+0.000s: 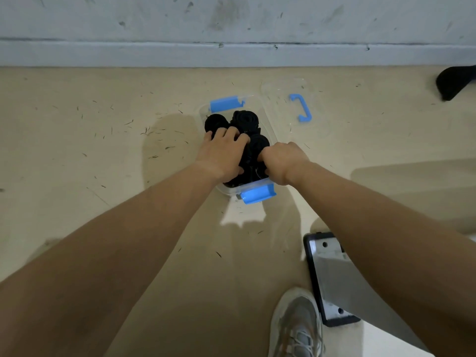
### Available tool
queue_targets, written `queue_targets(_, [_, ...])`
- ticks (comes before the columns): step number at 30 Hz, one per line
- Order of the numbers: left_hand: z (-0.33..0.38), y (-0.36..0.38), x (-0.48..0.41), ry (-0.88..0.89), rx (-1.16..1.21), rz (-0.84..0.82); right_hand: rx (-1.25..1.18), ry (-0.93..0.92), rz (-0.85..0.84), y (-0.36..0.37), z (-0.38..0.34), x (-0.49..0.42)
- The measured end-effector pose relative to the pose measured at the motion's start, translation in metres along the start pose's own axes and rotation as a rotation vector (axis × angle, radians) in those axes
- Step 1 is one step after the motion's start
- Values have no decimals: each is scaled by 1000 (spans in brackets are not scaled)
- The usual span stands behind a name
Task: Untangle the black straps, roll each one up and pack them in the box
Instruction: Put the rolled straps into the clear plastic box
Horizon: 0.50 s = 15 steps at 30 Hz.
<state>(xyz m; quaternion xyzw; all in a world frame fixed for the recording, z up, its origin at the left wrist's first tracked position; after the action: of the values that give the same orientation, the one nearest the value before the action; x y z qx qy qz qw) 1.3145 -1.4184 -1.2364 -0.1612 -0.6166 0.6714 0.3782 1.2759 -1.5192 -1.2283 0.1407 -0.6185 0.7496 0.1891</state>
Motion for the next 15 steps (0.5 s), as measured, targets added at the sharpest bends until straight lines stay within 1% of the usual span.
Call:
queue_targets(2, [-7,0,2,9,30,24,-10,50,68,-4,0,2])
queue_targets(4, [-16,-5,9,16,56,106,-66,103,141,-5,2,6])
queue_targets(6, [-29,-14,19,12,-2,195,-185,170,283,-6,6,14])
queue_targets(7, [-35,-14,24,14,-39,183,-263,241,372,-6,9,24])
queue_targets(8, [-39,-10,29,24,-64,135,-372,349,439,-2,14,38])
queue_targets(9, [-41,-6,34,38,-77,75,-521,484,462,6,18,54])
queue_targets(10, [-42,-4,41,48,-83,25,-704,627,422,19,21,69])
queue_targets(11, [-40,-4,48,55,-82,-14,-889,741,318,36,16,81])
queue_targets(12, [-38,-4,56,61,-84,-51,-1047,791,195,52,4,88])
queue_targets(13, [-35,-4,64,66,-87,-81,-1172,783,112,63,-10,91])
queue_targets(15, [-32,0,83,62,-88,-135,-1319,720,82,65,-31,92])
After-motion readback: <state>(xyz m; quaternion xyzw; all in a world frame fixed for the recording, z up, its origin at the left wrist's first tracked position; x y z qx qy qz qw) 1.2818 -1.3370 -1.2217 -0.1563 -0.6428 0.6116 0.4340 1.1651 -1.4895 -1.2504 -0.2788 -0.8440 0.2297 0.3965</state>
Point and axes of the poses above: each hand's wrist, its own x-axis away from the middle knuckle, its own y-axis out of the palm, z = x × y, the point moved 8 cm from there along -x, towards the middle knuckle, and after that the axes turned 8 degrees about y, right-handed, at the moved point
